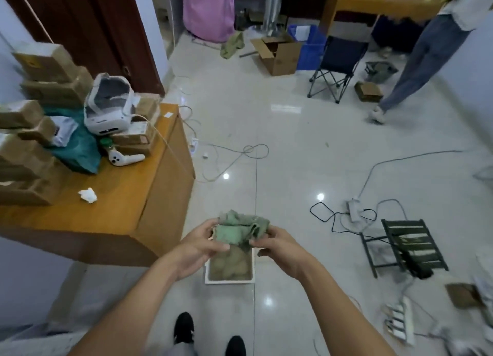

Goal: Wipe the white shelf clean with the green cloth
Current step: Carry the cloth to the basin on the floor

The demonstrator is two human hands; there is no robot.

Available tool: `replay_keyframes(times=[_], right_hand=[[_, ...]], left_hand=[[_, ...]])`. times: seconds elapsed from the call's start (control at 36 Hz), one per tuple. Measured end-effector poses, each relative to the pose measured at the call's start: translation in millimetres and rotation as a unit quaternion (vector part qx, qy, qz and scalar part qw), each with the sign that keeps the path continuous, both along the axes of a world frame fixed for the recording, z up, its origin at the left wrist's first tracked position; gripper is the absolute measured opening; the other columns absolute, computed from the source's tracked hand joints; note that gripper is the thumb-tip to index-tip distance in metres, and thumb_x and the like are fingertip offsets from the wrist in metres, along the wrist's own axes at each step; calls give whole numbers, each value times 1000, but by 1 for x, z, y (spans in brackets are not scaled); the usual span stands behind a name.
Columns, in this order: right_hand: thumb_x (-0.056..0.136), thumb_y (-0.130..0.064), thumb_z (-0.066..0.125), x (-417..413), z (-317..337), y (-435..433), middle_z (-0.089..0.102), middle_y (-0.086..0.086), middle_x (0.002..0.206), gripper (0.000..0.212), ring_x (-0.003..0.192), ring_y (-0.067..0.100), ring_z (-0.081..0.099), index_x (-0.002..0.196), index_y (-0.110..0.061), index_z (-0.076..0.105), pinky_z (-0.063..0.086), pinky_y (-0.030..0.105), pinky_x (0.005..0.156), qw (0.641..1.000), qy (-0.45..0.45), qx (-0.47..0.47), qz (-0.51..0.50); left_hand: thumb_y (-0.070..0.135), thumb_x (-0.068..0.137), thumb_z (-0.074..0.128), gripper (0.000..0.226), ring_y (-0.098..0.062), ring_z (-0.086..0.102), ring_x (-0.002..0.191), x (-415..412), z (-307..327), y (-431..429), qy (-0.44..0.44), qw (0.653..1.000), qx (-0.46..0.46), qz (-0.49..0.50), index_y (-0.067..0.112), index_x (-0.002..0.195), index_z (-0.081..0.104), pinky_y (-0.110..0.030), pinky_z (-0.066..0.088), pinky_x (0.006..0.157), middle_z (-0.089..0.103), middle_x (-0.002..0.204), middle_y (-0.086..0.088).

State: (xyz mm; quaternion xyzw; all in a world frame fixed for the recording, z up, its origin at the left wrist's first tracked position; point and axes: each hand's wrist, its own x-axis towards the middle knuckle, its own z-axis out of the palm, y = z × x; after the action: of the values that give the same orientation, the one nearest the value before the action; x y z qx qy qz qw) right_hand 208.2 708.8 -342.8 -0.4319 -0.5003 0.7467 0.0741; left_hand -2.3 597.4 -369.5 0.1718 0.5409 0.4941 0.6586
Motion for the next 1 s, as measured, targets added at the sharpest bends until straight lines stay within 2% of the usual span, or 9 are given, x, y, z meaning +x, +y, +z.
replay_keyframes(times=[0.19,0.33,0.42,0.47,0.56,0.69,0.89,0.94,1.0], right_hand=[[94,-4,56,-28,-32,33,69,-8,74,18,55,-7,60,94,-12,71,43,9,49,992,-84,66,-62],[87,-43,65,-65,-83,53,71,-10,71,28,66,8,64,80,-17,74,48,24,55,976,-173,77,-104],[82,-50,65,-86,-128,65,76,-3,80,34,79,16,71,84,-18,76,58,38,74,966,-233,92,-69],[82,-50,65,-100,-159,72,75,-1,81,34,75,17,68,85,-17,75,56,37,71,965,-246,85,-34],[83,-50,67,-115,-206,79,71,-5,80,30,70,13,61,89,-22,75,49,30,66,966,-248,67,7],[90,-43,66,-126,-288,80,76,-6,94,21,86,11,71,97,-25,74,56,27,70,971,-235,28,42],[90,-29,68,-124,-424,66,73,10,91,19,85,26,69,97,-11,70,57,36,71,958,-284,-1,44],[89,-31,67,-125,-462,58,73,11,91,21,89,30,70,94,-10,70,58,38,73,953,-299,-7,52],[87,-32,66,-127,-500,52,73,10,89,19,88,32,69,89,-14,70,57,44,76,948,-312,-3,61]], left_hand=[[-13,77,85,58,-24,75,102,-16,-54,51,116,992,-30,-38,12,125,63,-37,65,78,65,136,-16],[5,64,97,90,-18,71,119,-35,-104,68,67,990,-54,-111,23,140,52,-36,60,97,65,135,-2],[3,75,93,68,-15,74,98,-37,-145,70,69,986,-90,-120,23,130,60,-34,59,73,75,117,7],[11,76,91,49,-18,66,75,-40,-178,69,54,988,-129,-62,14,119,68,-32,50,57,75,99,-4],[11,85,85,31,-20,59,63,-54,-228,68,-15,980,-199,20,6,113,72,-31,46,51,71,95,-12],[22,94,76,22,-25,67,74,-78,-310,67,-60,966,-250,37,10,112,72,-34,53,58,76,98,-13],[25,94,80,14,-23,76,86,-96,-445,66,76,953,-290,49,14,102,78,-35,59,71,81,96,-4],[29,93,81,22,-30,77,97,-97,-484,65,103,948,-299,23,11,105,77,-39,60,78,79,109,-11],[23,95,79,16,-31,77,92,-97,-519,66,110,948,-300,-11,8,99,76,-38,60,73,79,106,-16]])
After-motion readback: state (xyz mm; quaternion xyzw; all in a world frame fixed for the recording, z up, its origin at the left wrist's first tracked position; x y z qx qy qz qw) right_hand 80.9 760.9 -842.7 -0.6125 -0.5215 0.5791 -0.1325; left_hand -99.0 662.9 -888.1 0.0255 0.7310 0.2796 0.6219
